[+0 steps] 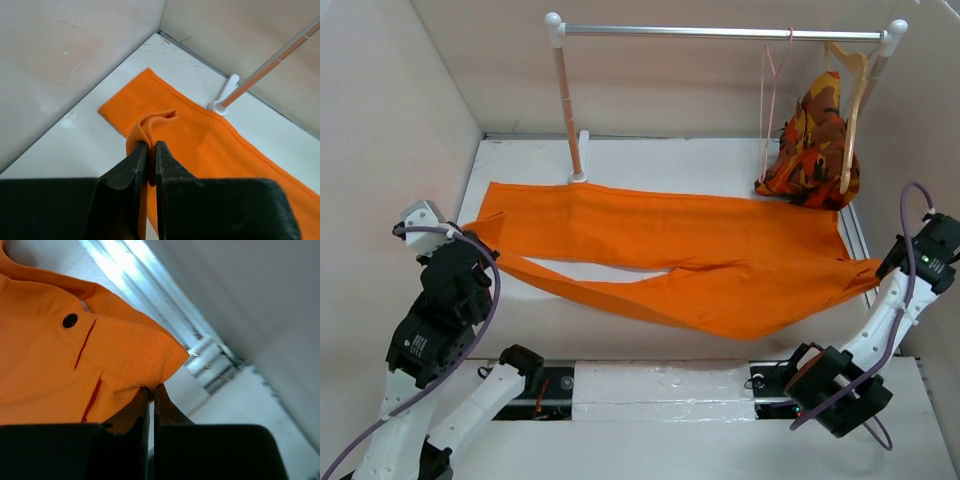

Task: Place the trousers on the hanger
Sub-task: Fold the trousers at the center of the board.

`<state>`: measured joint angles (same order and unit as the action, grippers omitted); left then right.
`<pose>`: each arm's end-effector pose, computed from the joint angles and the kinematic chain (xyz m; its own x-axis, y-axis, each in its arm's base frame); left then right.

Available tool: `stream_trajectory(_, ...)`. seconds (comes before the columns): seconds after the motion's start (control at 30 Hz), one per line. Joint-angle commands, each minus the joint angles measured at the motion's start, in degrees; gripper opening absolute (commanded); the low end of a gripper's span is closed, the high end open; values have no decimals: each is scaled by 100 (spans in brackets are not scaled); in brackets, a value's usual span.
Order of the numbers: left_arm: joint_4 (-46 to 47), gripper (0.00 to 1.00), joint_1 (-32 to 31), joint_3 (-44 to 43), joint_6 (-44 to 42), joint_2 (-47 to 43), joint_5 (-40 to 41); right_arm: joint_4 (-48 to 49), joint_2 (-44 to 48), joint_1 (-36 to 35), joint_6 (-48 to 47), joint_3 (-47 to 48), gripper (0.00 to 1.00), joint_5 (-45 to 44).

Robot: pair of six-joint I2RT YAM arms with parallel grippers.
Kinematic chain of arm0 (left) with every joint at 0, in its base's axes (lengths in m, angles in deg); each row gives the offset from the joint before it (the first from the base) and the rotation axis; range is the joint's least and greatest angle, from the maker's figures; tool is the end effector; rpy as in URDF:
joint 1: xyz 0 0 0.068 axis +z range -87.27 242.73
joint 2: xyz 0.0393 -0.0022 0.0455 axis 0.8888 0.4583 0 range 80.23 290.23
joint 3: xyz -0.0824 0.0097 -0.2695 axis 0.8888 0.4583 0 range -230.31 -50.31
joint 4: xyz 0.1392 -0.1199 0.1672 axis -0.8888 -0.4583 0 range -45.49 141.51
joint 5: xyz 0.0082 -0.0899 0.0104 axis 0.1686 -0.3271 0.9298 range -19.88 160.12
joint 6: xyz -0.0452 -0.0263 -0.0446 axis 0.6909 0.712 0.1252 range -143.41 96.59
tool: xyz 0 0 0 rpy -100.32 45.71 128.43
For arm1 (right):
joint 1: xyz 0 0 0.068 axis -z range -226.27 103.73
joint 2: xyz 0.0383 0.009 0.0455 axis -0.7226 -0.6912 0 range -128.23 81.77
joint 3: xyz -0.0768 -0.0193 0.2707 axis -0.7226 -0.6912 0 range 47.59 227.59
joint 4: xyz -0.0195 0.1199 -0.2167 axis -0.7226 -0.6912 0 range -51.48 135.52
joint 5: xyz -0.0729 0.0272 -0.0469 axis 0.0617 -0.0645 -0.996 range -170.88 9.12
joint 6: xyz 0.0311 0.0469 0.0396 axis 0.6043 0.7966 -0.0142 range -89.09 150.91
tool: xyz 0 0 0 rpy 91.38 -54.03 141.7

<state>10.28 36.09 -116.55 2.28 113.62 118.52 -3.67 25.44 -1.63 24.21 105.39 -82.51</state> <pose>0.0748 0.0089 0.4235 0.0403 -0.3421 -0.9388 -0.3841 0.8621 -0.3306 0.1304 -0.1310 0.3112 -0.6063 0.4350 -0.6657 0.6498 0.7536 -0.0994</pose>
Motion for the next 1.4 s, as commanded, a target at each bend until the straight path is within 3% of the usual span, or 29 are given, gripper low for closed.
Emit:
stream_trajectory(0.0, -25, 0, -26, -302, -3, -104, 205, -950, -106, 159, -542, 538, 0, -1251)
stream_trajectory(0.27, -184, 0, -26, -66, -29, 0, 495, -1567, 185, 159, -1079, 995, 0, -1630)
stream_trajectory(0.47, -508, 0, -26, 128, 514, 808, -14, -1007, -228, -297, -1193, 874, 0, -1550)
stream_trajectory(0.6, -167, 0, -26, 366, 823, 1231, -1066, -454, -535, -544, -1176, 662, 0, -1577)
stream_trajectory(0.73, -140, 1, 140, 234, 1043, 1723, -1052, -285, -1071, -720, -1141, 855, 0, -1604)
stream_trajectory(0.87, 228, 4, 991, 409, 859, 2118, -1613, 180, -1257, -992, -1132, 917, 0, -1385)
stream_trajectory(0.9, 325, 5, 1498, 497, 702, 2163, -1858, 338, -1361, -1045, -1123, 908, 0, -1288)
stream_trajectory(1.0, 441, 5, 2152, 682, 621, 2330, -1704, 603, -1764, -1150, -1001, 1031, 0, -875)
stream_trajectory(1.1, 283, 5, 2154, 647, 814, 2558, -1203, 718, -2126, -1317, -991, 1242, 0, -883)
stream_trajectory(1.23, 274, 4, 2759, 472, 770, 2918, -1211, 840, -2662, -1318, -983, 1593, 0, -708)
stream_trajectory(1.37, 142, 3, 2760, 103, 946, 3401, -613, 1060, -3040, -1475, -868, 1954, 0, -409)
